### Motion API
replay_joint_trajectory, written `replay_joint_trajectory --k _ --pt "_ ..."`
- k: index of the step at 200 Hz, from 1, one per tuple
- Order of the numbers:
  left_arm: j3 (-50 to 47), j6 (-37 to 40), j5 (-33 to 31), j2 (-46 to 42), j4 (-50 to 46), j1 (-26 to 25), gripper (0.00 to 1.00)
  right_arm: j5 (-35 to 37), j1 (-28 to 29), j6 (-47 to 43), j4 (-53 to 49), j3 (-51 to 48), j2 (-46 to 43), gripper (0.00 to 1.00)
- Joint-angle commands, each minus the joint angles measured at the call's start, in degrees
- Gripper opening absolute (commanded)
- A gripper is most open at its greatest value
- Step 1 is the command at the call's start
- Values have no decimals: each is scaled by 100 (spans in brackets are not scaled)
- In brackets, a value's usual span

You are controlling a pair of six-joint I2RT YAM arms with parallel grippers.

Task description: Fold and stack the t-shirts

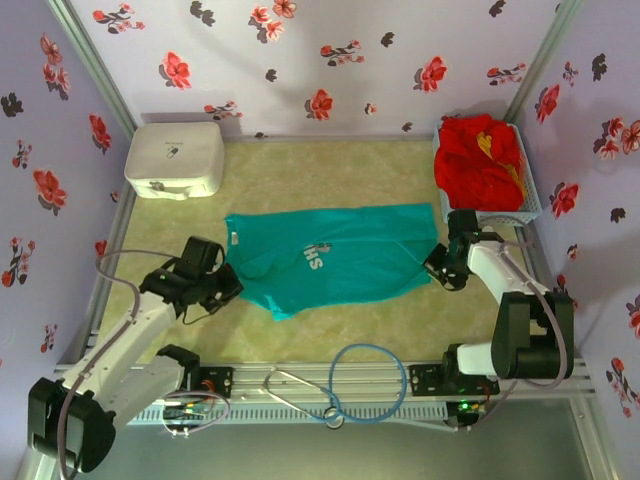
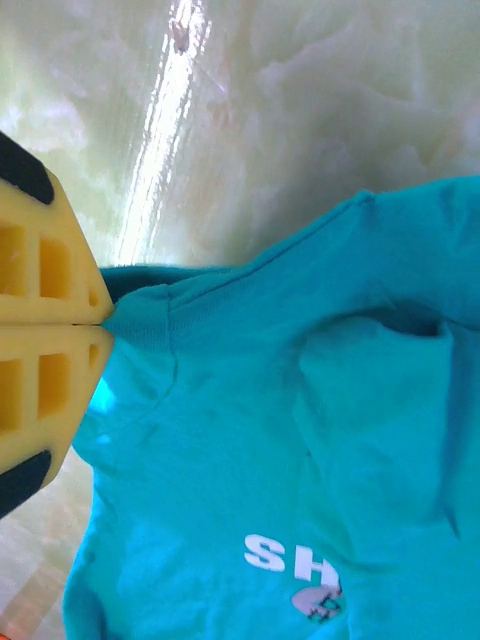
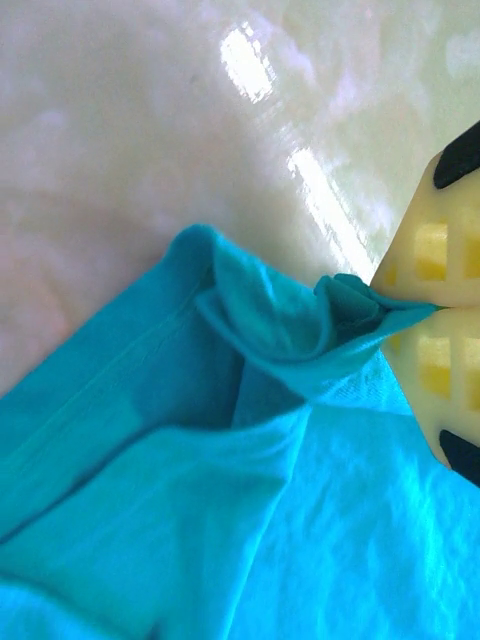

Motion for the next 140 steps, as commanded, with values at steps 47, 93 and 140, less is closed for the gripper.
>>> replay_joint_trajectory --k 47,93,140 --pt "1027 952 337 798 -300 692 0 -293 -152 -214 -186 940 623 0" --pt "1462 1460 615 1571 -9 1169 0 -293 -227 -290 -31 1433 1217 0" --pt "2016 1846 744 2408 172 1456 0 -132 -295 -252 317 1715 1726 0"
